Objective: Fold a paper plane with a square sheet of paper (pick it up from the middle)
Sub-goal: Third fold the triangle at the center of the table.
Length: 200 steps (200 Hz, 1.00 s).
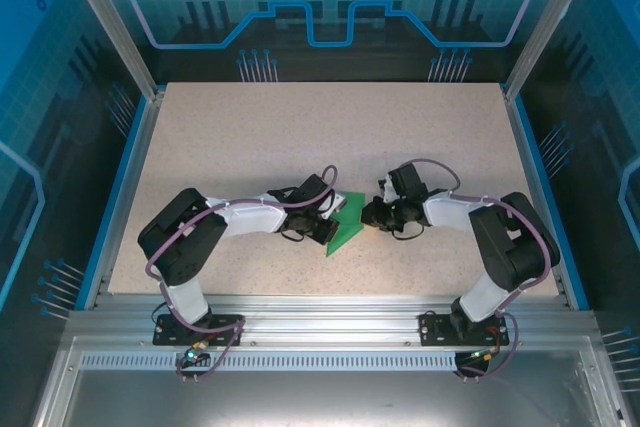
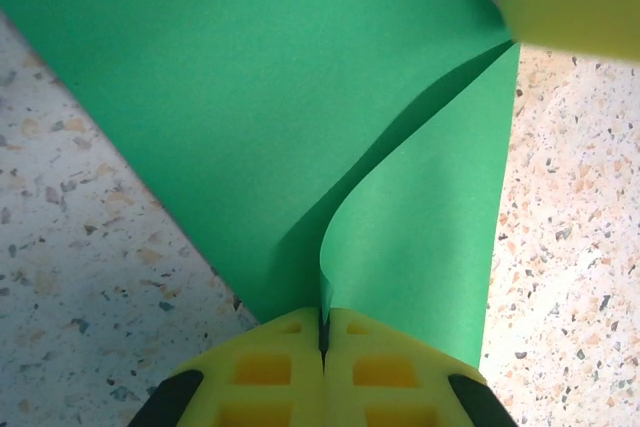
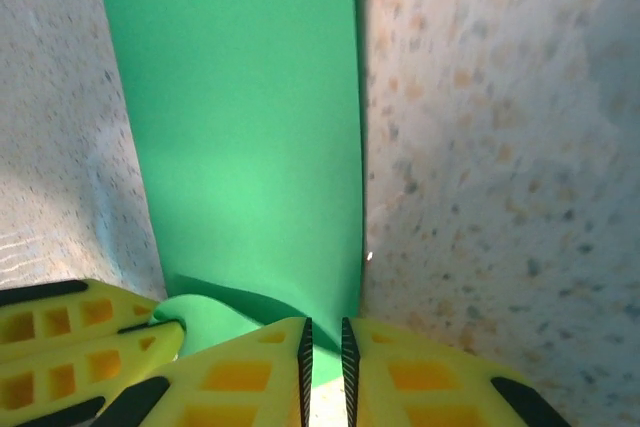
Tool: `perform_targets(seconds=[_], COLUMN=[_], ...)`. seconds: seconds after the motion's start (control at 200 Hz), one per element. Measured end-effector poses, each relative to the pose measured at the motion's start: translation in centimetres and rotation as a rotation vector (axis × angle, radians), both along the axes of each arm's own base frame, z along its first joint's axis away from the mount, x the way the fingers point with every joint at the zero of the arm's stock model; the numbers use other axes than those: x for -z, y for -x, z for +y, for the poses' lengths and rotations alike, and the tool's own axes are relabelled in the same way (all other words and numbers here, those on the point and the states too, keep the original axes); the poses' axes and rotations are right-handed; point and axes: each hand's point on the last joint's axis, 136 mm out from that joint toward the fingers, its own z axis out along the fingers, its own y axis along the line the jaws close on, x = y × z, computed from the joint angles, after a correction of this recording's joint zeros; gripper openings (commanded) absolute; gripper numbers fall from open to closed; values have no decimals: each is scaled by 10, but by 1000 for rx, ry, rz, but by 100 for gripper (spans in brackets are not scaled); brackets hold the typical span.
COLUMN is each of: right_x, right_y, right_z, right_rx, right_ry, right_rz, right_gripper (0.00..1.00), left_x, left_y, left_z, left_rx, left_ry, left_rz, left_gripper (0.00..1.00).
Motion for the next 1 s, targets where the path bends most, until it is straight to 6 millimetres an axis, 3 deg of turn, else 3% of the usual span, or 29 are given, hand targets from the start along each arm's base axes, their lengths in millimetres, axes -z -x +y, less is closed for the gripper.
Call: perform_targets(seconds=[0.145, 0.295, 0.45, 0.595, 1.0], right_x=[-22, -39, -25, -17, 9], right_y=[1, 16, 42, 46, 42], right_z=[-1, 11, 33, 50, 46], right_rx=[2, -10, -31, -22, 55], right_ry=[-26, -72, -92, -93, -69], right_rz=[-53, -102, -53, -36, -6], right_gripper=[20, 19, 18, 18, 17], left_x=[0, 0, 0, 0, 0], left_y=[0, 0, 1, 1, 1], left_z=[0, 0, 0, 0, -1], left_rx=[-14, -15, -15, -14, -13], left_ry=[6, 10, 12, 12, 18], left_rz=[10, 15, 17, 17, 23], left_gripper=[0, 0, 0, 0, 0])
